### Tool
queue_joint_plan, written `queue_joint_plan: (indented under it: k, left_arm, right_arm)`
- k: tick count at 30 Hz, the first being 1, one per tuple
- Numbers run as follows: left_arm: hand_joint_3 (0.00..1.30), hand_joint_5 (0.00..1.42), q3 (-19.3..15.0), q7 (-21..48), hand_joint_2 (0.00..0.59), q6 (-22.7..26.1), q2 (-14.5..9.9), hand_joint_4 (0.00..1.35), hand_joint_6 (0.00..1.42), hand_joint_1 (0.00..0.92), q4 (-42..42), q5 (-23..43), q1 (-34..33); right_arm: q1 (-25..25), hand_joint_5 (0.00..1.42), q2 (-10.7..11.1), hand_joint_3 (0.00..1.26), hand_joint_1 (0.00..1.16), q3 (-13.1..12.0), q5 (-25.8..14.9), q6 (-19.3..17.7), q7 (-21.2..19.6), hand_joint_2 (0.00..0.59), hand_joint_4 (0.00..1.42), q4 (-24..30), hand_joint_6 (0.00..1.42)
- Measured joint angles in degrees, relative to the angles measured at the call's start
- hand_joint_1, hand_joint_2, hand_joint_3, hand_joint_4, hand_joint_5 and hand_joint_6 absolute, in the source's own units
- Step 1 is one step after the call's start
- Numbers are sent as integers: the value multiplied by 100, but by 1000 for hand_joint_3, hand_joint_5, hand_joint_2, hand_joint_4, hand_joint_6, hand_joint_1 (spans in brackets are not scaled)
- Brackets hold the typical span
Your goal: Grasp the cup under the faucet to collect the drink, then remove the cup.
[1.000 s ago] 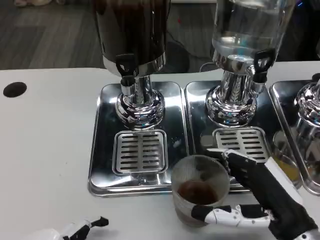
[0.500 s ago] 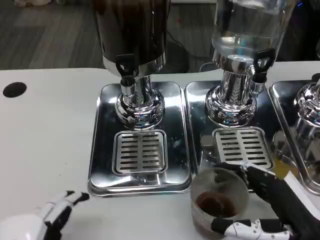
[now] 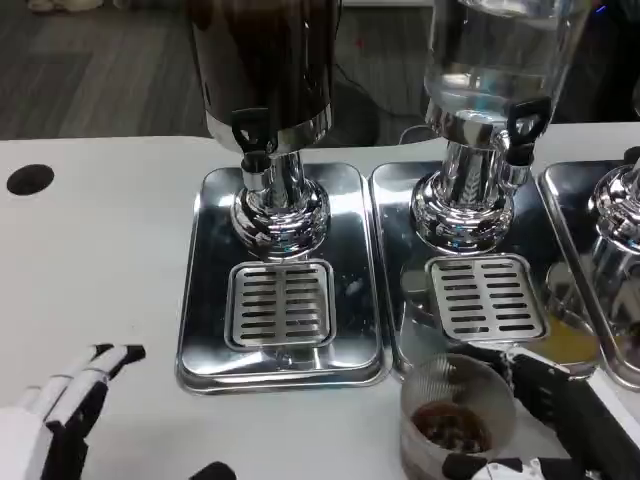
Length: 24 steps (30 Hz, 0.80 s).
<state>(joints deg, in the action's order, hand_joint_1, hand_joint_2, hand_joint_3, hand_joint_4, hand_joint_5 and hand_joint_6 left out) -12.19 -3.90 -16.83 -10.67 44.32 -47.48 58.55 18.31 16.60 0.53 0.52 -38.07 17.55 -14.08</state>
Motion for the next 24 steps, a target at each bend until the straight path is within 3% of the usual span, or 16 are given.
queue_joint_plan:
  k: [5, 10, 12, 20, 22, 24]
  left_arm:
    - [232, 222, -53, -3, 55, -159, 106, 131, 372, 0, 146, -15, 50]
    - [229, 221, -97, -3, 55, -244, 220, 131, 372, 0, 186, -16, 82]
    - [230, 220, -112, -3, 55, -258, 238, 131, 372, 0, 186, -17, 92]
    - [235, 220, -117, 6, 54, -266, 261, 132, 372, 0, 184, -18, 98]
    - [236, 220, -111, 15, 54, -266, 261, 132, 376, 0, 181, -18, 76]
    - [236, 220, -106, 31, 54, -265, 261, 133, 379, 0, 175, -18, 35]
  right_arm:
    - [-33, 443, -2, 435, 786, -24, -56, -356, 24, 78, 413, -313, 247]
    - [-90, 344, -2, 357, 770, -27, -54, -639, 29, 71, 292, -564, 143]
    - [-101, 308, 4, 301, 754, -27, -39, -675, 30, 74, 227, -592, 122]
    - [-99, 277, 66, 248, 712, -18, 32, -939, 41, 71, 192, -495, 103]
    - [-88, 263, 81, 227, 670, -18, 26, -944, 42, 103, 182, -411, 116]
    - [-61, 238, 103, 239, 570, -18, -32, -939, 49, 174, 178, -291, 120]
